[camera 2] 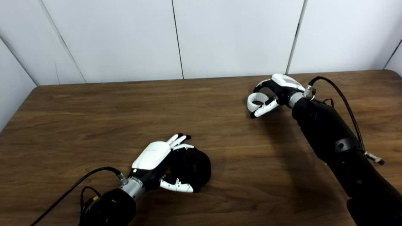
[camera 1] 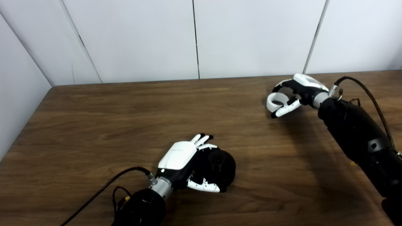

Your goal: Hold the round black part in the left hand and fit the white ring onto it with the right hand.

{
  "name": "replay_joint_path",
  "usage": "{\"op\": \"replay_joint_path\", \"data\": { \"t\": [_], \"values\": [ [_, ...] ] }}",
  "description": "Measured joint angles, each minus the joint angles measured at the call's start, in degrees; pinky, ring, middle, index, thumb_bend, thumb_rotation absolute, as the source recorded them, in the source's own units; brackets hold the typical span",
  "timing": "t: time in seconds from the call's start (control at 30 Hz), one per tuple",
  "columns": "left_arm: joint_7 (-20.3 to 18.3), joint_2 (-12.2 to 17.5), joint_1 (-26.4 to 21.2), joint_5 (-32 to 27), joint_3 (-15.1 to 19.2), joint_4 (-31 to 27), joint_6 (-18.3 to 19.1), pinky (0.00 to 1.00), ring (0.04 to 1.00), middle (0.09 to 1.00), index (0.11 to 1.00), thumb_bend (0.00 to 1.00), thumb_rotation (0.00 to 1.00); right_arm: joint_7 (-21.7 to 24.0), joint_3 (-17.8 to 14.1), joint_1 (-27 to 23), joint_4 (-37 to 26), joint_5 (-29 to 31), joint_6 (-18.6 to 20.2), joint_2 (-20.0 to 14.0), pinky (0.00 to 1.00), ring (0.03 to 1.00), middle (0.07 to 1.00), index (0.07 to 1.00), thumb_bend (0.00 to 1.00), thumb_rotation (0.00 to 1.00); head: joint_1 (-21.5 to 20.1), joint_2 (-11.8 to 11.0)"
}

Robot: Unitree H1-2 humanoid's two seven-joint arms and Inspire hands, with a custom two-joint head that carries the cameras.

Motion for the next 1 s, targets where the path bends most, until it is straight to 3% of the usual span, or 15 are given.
{"op": "replay_joint_path", "data": {
  "t": [0.43,1.0],
  "values": [
    [-0.7,0.0,0.0,-1.5,0.8,0.0,-0.2,0.91,1.000,0.983,0.785,0.94,0.47,0.0,0.1,0.0,0.6,-0.1,0.0,0.0,0.82,0.940,0.889,0.751,0.87,0.27,0.0,0.0],
    [-0.9,0.0,0.0,-1.8,1.2,-0.2,-0.1,0.90,1.000,0.980,0.779,0.94,0.47,-1.0,-0.1,0.4,1.0,-0.7,-0.8,-0.2,0.76,0.912,0.870,0.703,0.85,0.25,-0.1,0.3]
  ]
}}
